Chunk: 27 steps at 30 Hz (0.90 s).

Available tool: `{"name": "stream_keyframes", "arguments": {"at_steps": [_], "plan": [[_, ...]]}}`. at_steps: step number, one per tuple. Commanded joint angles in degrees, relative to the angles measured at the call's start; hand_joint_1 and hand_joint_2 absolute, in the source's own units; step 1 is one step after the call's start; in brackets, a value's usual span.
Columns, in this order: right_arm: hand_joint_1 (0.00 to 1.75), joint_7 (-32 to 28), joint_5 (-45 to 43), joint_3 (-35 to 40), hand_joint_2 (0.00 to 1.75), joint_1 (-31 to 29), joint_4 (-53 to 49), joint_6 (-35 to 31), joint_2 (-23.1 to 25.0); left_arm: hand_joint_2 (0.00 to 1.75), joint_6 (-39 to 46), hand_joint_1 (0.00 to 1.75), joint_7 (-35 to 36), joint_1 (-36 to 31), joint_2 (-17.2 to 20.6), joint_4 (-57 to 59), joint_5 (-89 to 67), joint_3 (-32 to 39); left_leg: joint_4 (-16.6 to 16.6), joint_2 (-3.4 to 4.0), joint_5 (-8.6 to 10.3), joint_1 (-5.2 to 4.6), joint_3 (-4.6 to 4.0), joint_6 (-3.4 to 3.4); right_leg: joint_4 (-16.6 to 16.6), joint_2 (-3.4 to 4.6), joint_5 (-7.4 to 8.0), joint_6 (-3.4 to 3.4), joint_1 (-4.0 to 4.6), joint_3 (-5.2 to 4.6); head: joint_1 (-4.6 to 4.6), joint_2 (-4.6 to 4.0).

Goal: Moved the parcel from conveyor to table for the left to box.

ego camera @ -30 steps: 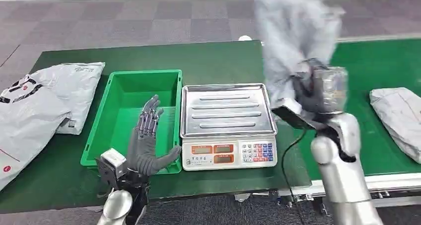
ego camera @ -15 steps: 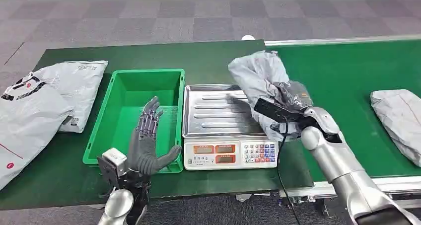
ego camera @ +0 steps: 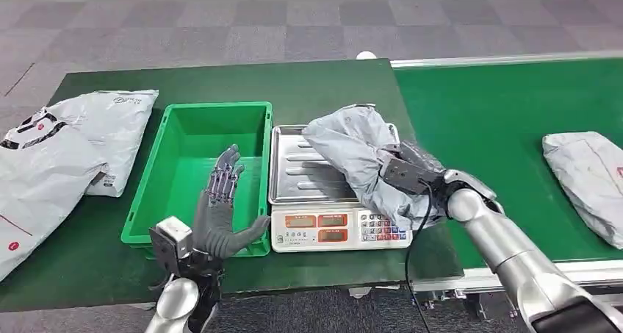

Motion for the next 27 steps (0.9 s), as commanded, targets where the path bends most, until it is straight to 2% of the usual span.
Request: {"name": "stream_keyframes", "arguments": {"at_steps": [1, 3, 10, 12, 15, 16, 17, 18, 19, 25, 27], "plan": [[1.75, -0.3, -0.5, 5.4, 1.75, -0.9, 0.6, -0.4, -0.5, 1.75, 0.1, 0.00, 0.1, -2.2, 2.1, 3.1, 0.2, -2.1, -0.1, 0.07, -0.01, 0.04, 0.13, -0.05, -0.1, 0.09, 0.02, -0.07, 0.04, 0.12, 0.00, -0.02], [1.75, -0.3, -0.5, 5.4, 1.75, -0.9, 0.6, -0.4, -0.5, 1.75, 0.1, 0.00, 0.1, -2.2, 2.1, 3.1, 0.2, -2.1, -0.1, 0.10, -0.01, 0.03, 0.16, -0.06, -0.1, 0.13, 0.03, -0.08, 0.04, 0.13, 0.00, -0.02], [1.75, -5.6, -3.5, 3.7, 1.75, -0.9, -0.1, -6.9, 2.4, 1.75, 0.9, 0.00, -0.2, -1.7, 2.0, 2.7, 0.6, -2.0, -0.1, 0.17, -0.02, 0.01, 0.12, -0.05, -0.1, 0.20, 0.03, -0.07, 0.01, 0.08, 0.00, 0.00], [1.75, -3.8, -1.7, 3.5, 1.75, -0.5, -0.4, -9.9, 3.0, 1.75, 0.8, 0.00, -0.2, -1.4, 1.9, 2.4, 0.6, -2.1, -0.1, 0.15, -0.02, 0.01, 0.10, -0.06, -0.1, 0.18, 0.03, -0.07, 0.01, 0.06, 0.00, 0.00], [1.75, 1.4, 5.0, 4.4, 1.75, -0.9, 2.2, -18.3, 3.4, 1.75, 1.0, 0.00, 0.0, -1.0, 1.7, 2.2, 0.4, -2.3, -0.1, 0.17, -0.03, 0.04, 0.15, -0.06, -0.1, 0.20, 0.03, -0.09, 0.05, 0.12, 0.00, 0.00], [1.75, 2.3, 6.8, 4.7, 0.00, -1.2, 3.0, -19.9, 3.4, 1.75, 1.1, 0.00, 0.1, -1.0, 1.7, 2.3, 0.3, -2.5, -0.2, 0.22, -0.03, 0.07, 0.22, -0.08, -0.2, 0.26, 0.06, -0.11, 0.07, 0.18, 0.00, -0.02], [1.29, 2.3, 6.5, 4.3, 0.00, -0.9, 4.5, -19.9, 3.8, 1.75, 1.1, 0.00, 0.1, -1.3, 1.5, 2.8, 0.3, -2.6, -0.1, 0.15, -0.02, 0.03, 0.17, -0.05, -0.1, 0.18, 0.03, -0.07, 0.03, 0.14, 0.00, -0.02], [0.10, 2.1, 6.4, 4.2, 0.00, -0.9, 4.8, -19.9, 3.8, 1.75, 1.1, 0.00, 0.1, -1.4, 1.4, 2.9, 0.3, -2.7, -0.2, 0.17, -0.01, 0.08, 0.22, -0.07, -0.2, 0.21, 0.07, -0.10, 0.08, 0.21, 0.00, 0.00], [0.00, 1.1, 6.3, 4.3, 0.00, -1.0, 5.6, -20.2, 4.1, 1.75, 1.1, 0.00, 0.1, -1.7, 1.2, 3.4, 0.3, -2.7, -0.1, 0.09, -0.01, 0.03, 0.14, -0.04, -0.1, 0.11, 0.03, -0.06, 0.03, 0.14, 0.00, -0.02], [0.00, 0.3, 6.4, 4.4, 0.00, -1.3, 6.9, -20.4, 4.6, 1.75, 1.1, 0.00, 0.1, -1.8, 1.1, 3.9, 0.4, -2.7, -0.2, 0.13, 0.00, 0.07, 0.24, -0.09, -0.2, 0.18, 0.05, -0.13, 0.07, 0.23, 0.00, -0.02], [0.00, -2.1, 6.1, 4.6, 0.00, -1.9, 8.4, -20.4, 5.4, 1.75, 1.1, 0.00, 0.1, -1.9, 1.1, 4.1, 0.3, -2.7, -0.2, 0.13, -0.01, 0.07, 0.21, -0.08, -0.2, 0.17, 0.04, -0.12, 0.07, 0.20, 0.00, 0.00]]}}
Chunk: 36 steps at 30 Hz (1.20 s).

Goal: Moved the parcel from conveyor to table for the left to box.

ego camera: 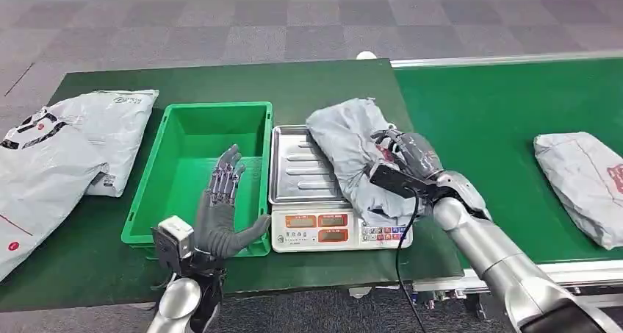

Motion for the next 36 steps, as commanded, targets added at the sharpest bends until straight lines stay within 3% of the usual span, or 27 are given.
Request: {"name": "stream_keyframes", "arguments": {"at_steps": [1, 9, 10, 16, 21, 23, 25, 27, 28, 29, 32, 33, 34, 36], "plan": [[0.00, -3.8, -0.6, 2.5, 0.00, -2.9, 7.7, -0.2, 3.2, 1.75, 0.2, 0.00, 0.1, -1.8, 1.4, 3.5, 0.0, -2.3, -0.1, 0.10, -0.02, 0.03, 0.15, -0.05, -0.1, 0.13, 0.02, -0.07, 0.03, 0.11, 0.00, -0.02], [0.00, -9.2, -5.9, 1.7, 0.00, -2.5, 8.2, 3.0, 6.2, 1.75, 0.0, 0.00, -0.4, -3.2, 1.8, 4.6, 0.3, -2.4, -0.2, 0.24, 0.01, 0.07, 0.24, -0.09, -0.2, 0.27, 0.09, -0.12, 0.07, 0.17, 0.00, 0.00], [0.00, -9.4, -10.5, 0.2, 0.00, -1.7, 7.4, 8.1, 6.4, 1.75, -0.2, 0.00, -0.5, -3.4, 1.9, 5.0, 0.7, -2.6, -0.1, 0.13, -0.01, 0.06, 0.11, -0.05, -0.1, 0.15, 0.03, -0.07, 0.06, 0.08, 0.00, 0.00], [0.00, -9.4, -10.6, 0.2, 0.00, -1.5, 7.2, 8.2, 6.1, 1.75, -0.2, 0.00, -0.6, -3.4, 1.9, 5.2, 0.8, -2.6, -0.1, 0.10, 0.00, 0.07, 0.19, -0.07, -0.1, 0.13, 0.03, -0.09, 0.07, 0.15, 0.00, -0.02], [0.00, -11.8, -22.2, -4.7, 0.00, 1.5, 3.8, 18.1, 5.2, 1.75, -0.2, 0.00, -0.9, -3.8, 1.7, 6.1, 1.1, -2.7, -0.2, 0.04, 0.02, 0.09, 0.25, -0.09, -0.2, 0.09, 0.03, -0.12, 0.09, 0.23, 0.00, -0.02], [0.00, -10.8, -33.1, -9.6, 0.00, 4.4, -0.6, 25.4, 5.0, 1.75, 0.0, 0.00, -1.1, -4.2, 1.6, 6.3, 1.2, -2.5, -0.1, -0.08, 0.02, 0.07, 0.17, -0.07, -0.1, -0.04, -0.01, -0.09, 0.07, 0.19, 0.00, -0.02], [0.00, -9.9, -37.5, -12.0, 0.00, 6.4, -3.7, 27.4, 4.4, 1.75, 0.0, 0.00, -1.1, -4.7, 1.5, 6.7, 1.2, -2.4, -0.1, -0.12, 0.03, 0.09, 0.15, -0.07, -0.2, -0.09, -0.01, -0.10, 0.09, 0.18, 0.00, -0.02], [0.00, -11.0, -37.9, -14.2, 0.00, 7.9, -7.1, 25.0, 4.1, 1.75, 0.3, 0.00, -1.3, -5.0, 1.5, 6.4, 0.9, -2.2, -0.1, -0.17, 0.02, 0.08, 0.12, -0.06, -0.1, -0.13, -0.03, -0.09, 0.08, 0.14, 0.00, -0.02], [0.00, -14.5, -32.8, -16.5, 0.00, 9.6, -11.2, 17.0, 4.7, 1.75, 1.0, 0.00, -1.2, -5.0, 1.6, 6.2, 0.5, -2.0, -0.1, -0.15, 0.01, 0.09, 0.15, -0.07, -0.2, -0.11, -0.03, -0.10, 0.09, 0.18, 0.00, -0.02], [0.00, -14.5, -31.4, -17.2, 0.00, 11.3, -14.9, 14.7, 4.8, 1.75, 1.5, 0.00, -1.3, -5.4, 1.7, 6.2, 0.1, -1.8, -0.1, -0.12, 0.00, 0.06, 0.06, -0.06, -0.1, -0.09, -0.03, -0.08, 0.07, 0.07, 0.00, 0.00], [0.00, -20.2, -20.7, -24.0, 0.00, 19.8, -34.4, -4.6, 8.0, 1.75, 2.2, 0.00, 0.4, -10.3, 0.6, 11.7, -1.0, -1.5, -0.1, -0.16, 0.01, 0.06, 0.03, -0.08, -0.1, -0.13, -0.04, -0.09, 0.06, 0.04, 0.00, 0.00], [0.00, -19.3, -20.3, -23.9, 0.00, 21.1, -37.1, -5.1, 7.9, 1.75, 2.2, 0.00, 0.4, -11.3, 0.4, 12.6, -1.0, -1.5, 0.0, -0.21, 0.03, 0.04, -0.08, -0.06, 0.0, -0.20, -0.05, -0.07, 0.03, -0.06, 0.00, 0.00], [0.00, -22.3, -14.5, -26.0, 0.00, 24.4, -43.3, -14.3, 9.5, 1.75, 1.4, 0.00, 0.8, -14.0, -0.4, 15.5, -1.0, -1.8, 0.0, -0.28, 0.02, 0.06, -0.07, -0.09, 0.0, -0.26, -0.08, -0.10, 0.06, -0.02, 0.00, -0.02], [0.00, -22.4, -13.2, -27.0, 0.00, 28.4, -48.5, -19.6, 9.7, 1.75, 0.9, 0.00, 1.2, -16.5, -1.3, 18.1, -1.3, -2.4, 0.0, -0.45, 0.01, 0.10, -0.05, -0.11, 0.0, -0.42, -0.12, -0.13, 0.10, 0.08, 0.02, -0.02]]}}
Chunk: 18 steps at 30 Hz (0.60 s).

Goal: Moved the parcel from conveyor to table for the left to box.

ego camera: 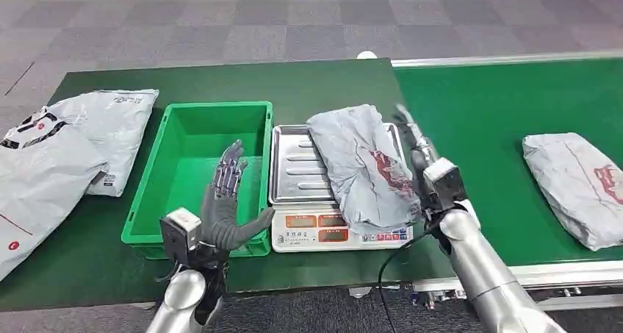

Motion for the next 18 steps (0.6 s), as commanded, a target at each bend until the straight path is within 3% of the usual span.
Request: {"name": "stream_keyframes", "arguments": {"at_steps": [1, 4, 18], "plan": [[0.00, -3.7, 10.8, -13.5, 0.00, 17.8, -35.8, -25.2, 5.0, 1.75, -1.3, 0.00, 1.6, -13.6, -1.6, 15.4, -0.9, -2.3, 0.0, -0.28, 0.02, 0.03, -0.01, -0.07, 0.0, -0.26, -0.09, -0.09, 0.03, 0.06, 0.00, 0.00], [0.00, -3.7, 10.2, -11.5, 0.00, 19.6, -37.6, -30.0, 3.9, 1.75, -1.4, 0.00, 1.7, -14.9, -2.1, 17.8, -1.0, -2.8, -0.1, -0.34, 0.02, 0.07, 0.11, -0.08, -0.1, -0.31, -0.10, -0.12, 0.07, 0.21, 0.00, 0.02], [0.00, -3.7, 10.2, -11.5, 0.00, 19.6, -37.6, -30.0, 3.9, 1.75, -1.4, 0.00, 1.7, -14.9, -2.1, 17.8, -1.0, -2.8, 0.0, 0.21, -0.05, 0.01, 0.09, -0.09, 0.0, 0.21, 0.00, -0.11, 0.01, -0.01, 0.00, 0.02]]}}
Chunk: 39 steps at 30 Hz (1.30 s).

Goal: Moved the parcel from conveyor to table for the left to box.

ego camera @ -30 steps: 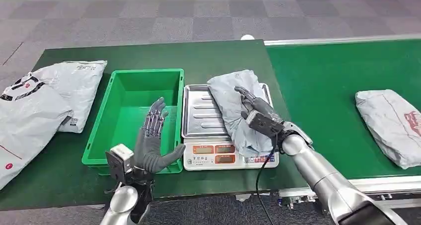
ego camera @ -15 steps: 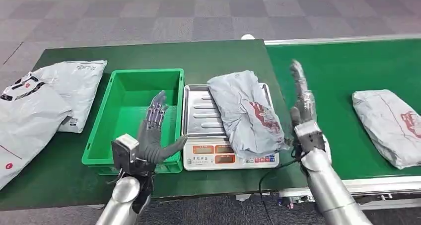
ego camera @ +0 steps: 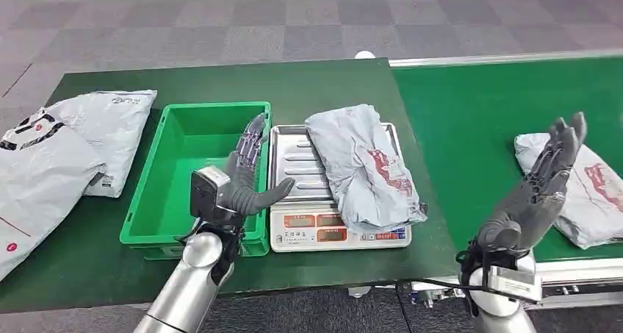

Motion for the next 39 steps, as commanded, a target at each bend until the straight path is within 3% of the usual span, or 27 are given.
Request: {"name": "stream_keyframes", "arguments": {"at_steps": [1, 6, 10, 14, 18, 19, 21, 25, 30, 39], "plan": [[0.00, 0.3, -0.3, -2.8, 0.00, 0.4, -1.0, 0.1, 1.3, 1.75, -0.1, 0.00, 0.1, -3.2, 1.0, 5.4, -0.1, -2.5, -0.1, -0.03, -0.02, 0.04, 0.14, -0.05, -0.1, -0.02, -0.02, -0.07, 0.04, 0.17, 0.00, 0.02], [0.00, 0.3, 0.0, -1.3, 0.00, -0.5, -0.1, -2.1, 1.0, 1.75, -0.2, 0.00, 0.0, -3.1, 1.2, 5.3, -0.1, -2.5, -0.1, -0.01, -0.02, 0.06, 0.15, -0.05, -0.1, 0.01, 0.00, -0.07, 0.06, 0.19, 0.00, 0.00], [0.00, 0.3, 2.0, 2.0, 0.00, -1.5, -1.3, -2.3, 2.7, 1.75, -0.4, 0.00, 1.3, -7.0, 0.8, 10.1, -4.1, -5.0, -0.1, 0.05, 0.00, 0.03, 0.11, -0.06, -0.1, 0.07, 0.01, -0.08, 0.03, 0.12, 0.00, 0.02], [0.00, 0.3, 4.3, 6.8, 0.00, -0.7, -1.8, -2.3, 3.7, 1.75, -0.5, 0.00, 1.2, -16.0, -3.2, 24.5, -8.0, -6.8, -0.1, -0.09, 0.02, 0.09, 0.11, -0.09, -0.1, -0.06, 0.00, -0.13, 0.09, 0.17, 0.00, 0.00], [0.00, 0.3, 5.0, 12.2, 0.00, -4.2, 3.3, -2.3, 2.2, 1.75, 3.1, 0.00, 2.8, -21.2, -6.8, 33.2, -12.0, -8.7, -0.1, -0.04, 0.06, 0.08, 0.10, -0.02, -0.1, -0.06, 0.07, -0.08, 0.09, 0.20, 0.00, 0.00], [0.00, 0.3, 2.8, 13.0, 0.00, -6.6, 4.9, -2.2, 3.6, 1.75, 9.7, 0.00, 12.3, -22.7, -6.8, 33.5, -17.9, -19.0, -0.1, 0.03, 0.06, 0.11, 0.19, -0.03, -0.2, 0.02, 0.11, -0.10, 0.11, 0.28, 0.00, 0.02], [0.00, 0.3, 3.5, 11.7, 0.00, -7.9, 6.3, -0.8, 5.4, 1.75, 13.7, 0.00, 18.2, -23.8, -6.8, 32.4, -11.5, -30.2, 0.0, -0.02, 0.05, 0.07, 0.04, 0.00, -0.1, -0.03, 0.08, -0.06, 0.07, 0.15, 0.02, 0.00], [0.00, 0.3, 5.1, 9.6, 0.00, -7.2, 5.8, 0.8, 7.8, 1.75, 15.9, 0.00, 22.8, -24.7, -6.8, 33.0, -6.7, -40.9, -0.3, 0.02, 0.11, 0.09, 0.29, -0.07, -0.3, 0.06, 0.19, -0.13, 0.09, 0.36, 0.00, 0.00], [0.00, 0.4, 8.4, 6.1, 0.00, -7.6, 4.6, 4.5, 12.3, 1.75, 16.3, 0.00, 25.3, -25.9, -6.8, 33.0, -7.8, -45.4, -0.1, 0.08, -0.02, 0.05, 0.15, -0.05, -0.1, 0.10, 0.08, -0.12, 0.06, 0.20, 0.00, 0.00], [0.00, 0.5, 9.6, 4.5, 0.00, -7.5, 4.4, 6.1, 13.4, 1.75, 16.2, 0.00, 28.0, -26.7, -6.8, 33.3, -12.4, -49.6, -0.1, 0.15, 0.05, 0.08, 0.13, -0.06, -0.1, 0.18, 0.13, -0.14, 0.09, 0.13, 0.00, 0.00]]}}
